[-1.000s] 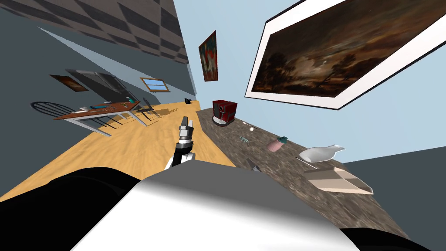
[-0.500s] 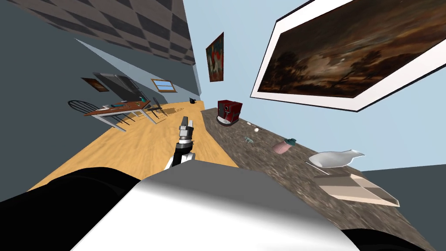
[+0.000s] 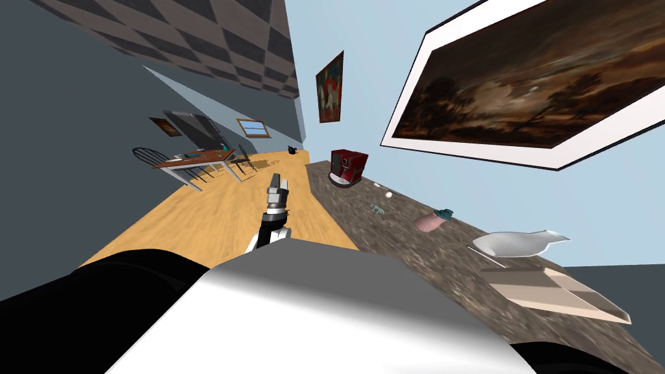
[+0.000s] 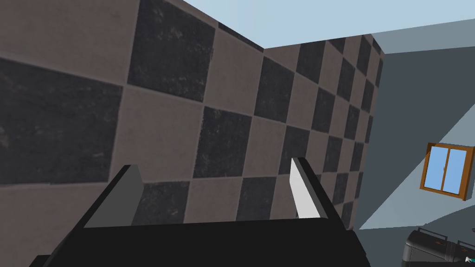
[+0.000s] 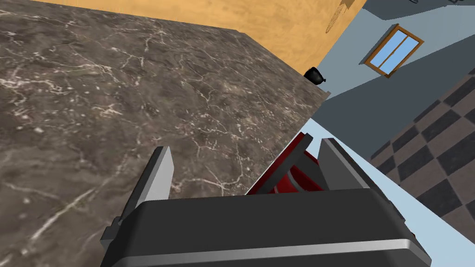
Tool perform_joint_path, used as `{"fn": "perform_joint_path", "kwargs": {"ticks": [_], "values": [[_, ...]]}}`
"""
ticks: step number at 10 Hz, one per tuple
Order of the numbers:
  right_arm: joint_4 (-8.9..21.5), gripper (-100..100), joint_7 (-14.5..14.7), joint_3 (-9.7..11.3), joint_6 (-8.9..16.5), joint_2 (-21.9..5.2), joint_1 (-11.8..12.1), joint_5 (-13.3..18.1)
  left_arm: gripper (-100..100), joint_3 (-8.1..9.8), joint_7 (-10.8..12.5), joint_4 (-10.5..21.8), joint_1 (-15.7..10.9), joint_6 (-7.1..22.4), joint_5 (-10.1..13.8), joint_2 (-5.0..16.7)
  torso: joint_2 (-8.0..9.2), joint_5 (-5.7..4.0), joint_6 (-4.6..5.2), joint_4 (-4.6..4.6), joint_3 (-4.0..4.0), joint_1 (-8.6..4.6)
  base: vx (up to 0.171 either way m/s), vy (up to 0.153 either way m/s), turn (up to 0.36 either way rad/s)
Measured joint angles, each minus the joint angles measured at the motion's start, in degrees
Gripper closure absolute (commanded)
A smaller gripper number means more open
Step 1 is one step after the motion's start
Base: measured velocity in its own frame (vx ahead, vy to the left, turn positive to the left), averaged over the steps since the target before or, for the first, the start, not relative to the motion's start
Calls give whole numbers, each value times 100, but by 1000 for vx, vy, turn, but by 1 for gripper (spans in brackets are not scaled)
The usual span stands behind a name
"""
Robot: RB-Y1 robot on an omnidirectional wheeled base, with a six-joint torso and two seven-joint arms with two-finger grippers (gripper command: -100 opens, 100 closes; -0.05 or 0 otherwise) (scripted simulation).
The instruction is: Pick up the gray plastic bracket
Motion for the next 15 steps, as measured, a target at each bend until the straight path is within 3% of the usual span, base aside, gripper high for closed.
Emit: {"fn": "perform_joint_path", "kwargs": {"ticks": [1,15], "values": [[256,-100,-18,-28,-95,-136,5,109,0,0,0,0,-1,0,0,0,-1,0,-2,-1,-1,2,-16,78,53],[1683,-100,-600,-534,-340,-2347,436,1275,0,0,0,0,1,0,0,0,-35,-1,-3,-8,-20,-2,21,74,100]]}}
